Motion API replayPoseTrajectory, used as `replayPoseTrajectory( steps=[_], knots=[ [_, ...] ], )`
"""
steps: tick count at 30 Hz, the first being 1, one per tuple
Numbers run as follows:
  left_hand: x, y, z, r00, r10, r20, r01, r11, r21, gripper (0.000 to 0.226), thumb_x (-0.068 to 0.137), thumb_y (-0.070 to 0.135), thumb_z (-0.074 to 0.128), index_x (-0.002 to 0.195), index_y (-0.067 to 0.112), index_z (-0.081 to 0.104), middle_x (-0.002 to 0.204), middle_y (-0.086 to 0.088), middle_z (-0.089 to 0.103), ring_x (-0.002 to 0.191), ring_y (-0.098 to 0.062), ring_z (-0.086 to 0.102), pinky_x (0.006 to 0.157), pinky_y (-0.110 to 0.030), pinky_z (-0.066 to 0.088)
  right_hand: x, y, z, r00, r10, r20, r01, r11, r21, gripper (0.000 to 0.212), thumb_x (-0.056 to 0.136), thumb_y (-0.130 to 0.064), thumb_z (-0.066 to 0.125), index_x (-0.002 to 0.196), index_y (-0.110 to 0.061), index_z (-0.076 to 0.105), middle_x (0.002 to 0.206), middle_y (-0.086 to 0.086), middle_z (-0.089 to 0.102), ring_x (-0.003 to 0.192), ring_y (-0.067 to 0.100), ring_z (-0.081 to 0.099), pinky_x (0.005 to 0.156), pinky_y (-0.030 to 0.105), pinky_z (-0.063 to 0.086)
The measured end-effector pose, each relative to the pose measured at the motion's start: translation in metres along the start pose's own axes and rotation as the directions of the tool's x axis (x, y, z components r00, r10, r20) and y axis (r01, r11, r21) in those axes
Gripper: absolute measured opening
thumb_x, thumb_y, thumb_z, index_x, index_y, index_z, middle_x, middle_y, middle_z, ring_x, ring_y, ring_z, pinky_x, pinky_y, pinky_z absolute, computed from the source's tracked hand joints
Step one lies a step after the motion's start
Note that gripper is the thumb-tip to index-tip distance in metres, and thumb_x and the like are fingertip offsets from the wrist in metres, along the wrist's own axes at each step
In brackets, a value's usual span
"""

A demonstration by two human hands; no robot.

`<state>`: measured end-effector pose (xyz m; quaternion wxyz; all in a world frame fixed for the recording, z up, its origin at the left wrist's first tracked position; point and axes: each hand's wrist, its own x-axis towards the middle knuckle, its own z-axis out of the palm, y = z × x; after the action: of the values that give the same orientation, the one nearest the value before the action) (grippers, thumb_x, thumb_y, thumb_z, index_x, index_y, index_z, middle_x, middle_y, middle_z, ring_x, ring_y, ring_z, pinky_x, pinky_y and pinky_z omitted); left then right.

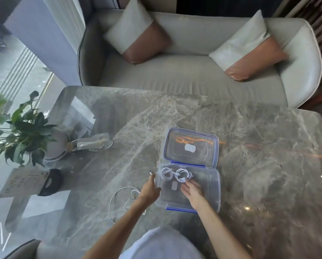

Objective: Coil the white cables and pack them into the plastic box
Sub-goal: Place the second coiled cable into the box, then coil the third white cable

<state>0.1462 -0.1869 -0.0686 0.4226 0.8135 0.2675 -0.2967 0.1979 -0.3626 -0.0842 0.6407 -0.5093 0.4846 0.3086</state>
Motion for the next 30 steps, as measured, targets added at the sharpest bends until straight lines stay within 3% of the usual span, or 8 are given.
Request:
replayPoseTrajectory(
  steps=[4,7,11,17,21,24,27,30],
  knots=[
    [-0.013,-0.013,-0.020,0.992,-0.002,-0.130,-0.030,0.969,-0.244,0.038,0.101,0.017,0.049,0.138,0.008,0.046,0.115,-0.023,0.068,0.102,-0.038,0.066,0.088,-0.047,0.052,-0.013,-0.002,-0.005,0.993,-0.074,-0.090,0.063,0.990,-0.124,0.032,0.101,0.001,0.050,0.132,0.004,0.053,0.117,0.026,0.064,0.110,0.038,0.064,0.098,0.044,0.053],
    [-0.027,-0.048,-0.044,0.941,-0.100,-0.323,-0.002,0.954,-0.300,0.028,0.099,0.009,0.048,0.125,0.002,0.057,0.118,-0.025,0.067,0.105,-0.036,0.065,0.093,-0.044,0.050,-0.033,0.005,-0.004,0.903,-0.387,-0.186,0.260,0.837,-0.482,0.022,0.098,-0.008,0.050,0.111,-0.008,0.068,0.098,0.014,0.070,0.079,0.031,0.065,0.075,0.040,0.054],
    [-0.051,-0.110,-0.062,0.846,-0.309,-0.434,0.234,0.948,-0.217,0.023,0.097,0.008,0.045,0.114,-0.003,0.056,0.113,-0.030,0.063,0.104,-0.042,0.061,0.086,-0.043,0.046,-0.073,0.034,0.028,0.727,-0.657,0.198,0.557,0.395,-0.731,0.016,0.096,-0.015,0.055,0.091,-0.021,0.068,0.102,0.006,0.075,0.094,0.026,0.067,0.076,0.029,0.045],
    [-0.078,-0.152,-0.048,0.784,-0.551,-0.287,0.472,0.828,-0.302,0.042,0.095,0.027,0.055,0.119,-0.007,0.048,0.126,-0.030,0.056,0.117,-0.043,0.055,0.092,-0.046,0.045,-0.093,0.101,0.106,0.531,-0.479,0.699,0.727,-0.165,-0.666,0.020,0.097,-0.015,0.053,0.107,-0.015,0.070,0.109,0.003,0.072,0.098,0.022,0.067,0.083,0.033,0.050],
    [-0.083,-0.164,-0.040,0.890,-0.452,-0.063,0.410,0.853,-0.321,0.012,0.091,0.010,0.051,0.097,-0.001,0.052,0.108,-0.027,0.066,0.098,-0.037,0.064,0.082,-0.043,0.049,-0.098,0.135,0.130,0.534,-0.273,0.800,0.752,-0.278,-0.597,0.031,0.095,-0.007,0.048,0.117,-0.012,0.070,0.120,0.007,0.068,0.113,0.026,0.062,0.097,0.033,0.046],
    [-0.089,-0.157,-0.054,0.932,-0.354,-0.074,0.323,0.907,-0.272,0.010,0.087,0.004,0.052,0.092,0.008,0.045,0.099,-0.020,0.061,0.091,-0.031,0.057,0.076,-0.039,0.040,-0.102,0.134,0.132,0.440,-0.291,0.849,0.777,-0.351,-0.523,0.043,0.093,0.000,0.045,0.129,-0.014,0.065,0.130,0.005,0.065,0.121,0.025,0.058,0.105,0.034,0.044],
    [-0.099,-0.136,-0.083,0.975,-0.113,-0.193,0.065,0.969,-0.240,0.005,0.088,0.003,0.047,0.089,0.008,0.048,0.097,-0.026,0.064,0.096,-0.033,0.056,0.074,-0.038,0.040,-0.106,0.113,0.131,0.367,-0.220,0.904,0.798,-0.425,-0.427,0.064,0.093,0.005,0.042,0.150,-0.023,0.040,0.156,-0.001,0.040,0.143,0.021,0.034,0.118,0.033,0.032],
    [-0.120,-0.096,-0.128,0.975,0.168,-0.143,-0.217,0.843,-0.492,0.012,0.097,0.009,0.050,0.086,0.007,0.044,0.080,-0.016,0.062,0.074,-0.026,0.061,0.070,-0.036,0.052,-0.124,0.078,0.143,0.298,-0.176,0.938,0.832,-0.434,-0.345,0.071,0.095,-0.002,0.053,0.154,-0.034,0.030,0.166,-0.008,0.017,0.152,0.013,0.004,0.118,0.027,0.013]
  ],
)
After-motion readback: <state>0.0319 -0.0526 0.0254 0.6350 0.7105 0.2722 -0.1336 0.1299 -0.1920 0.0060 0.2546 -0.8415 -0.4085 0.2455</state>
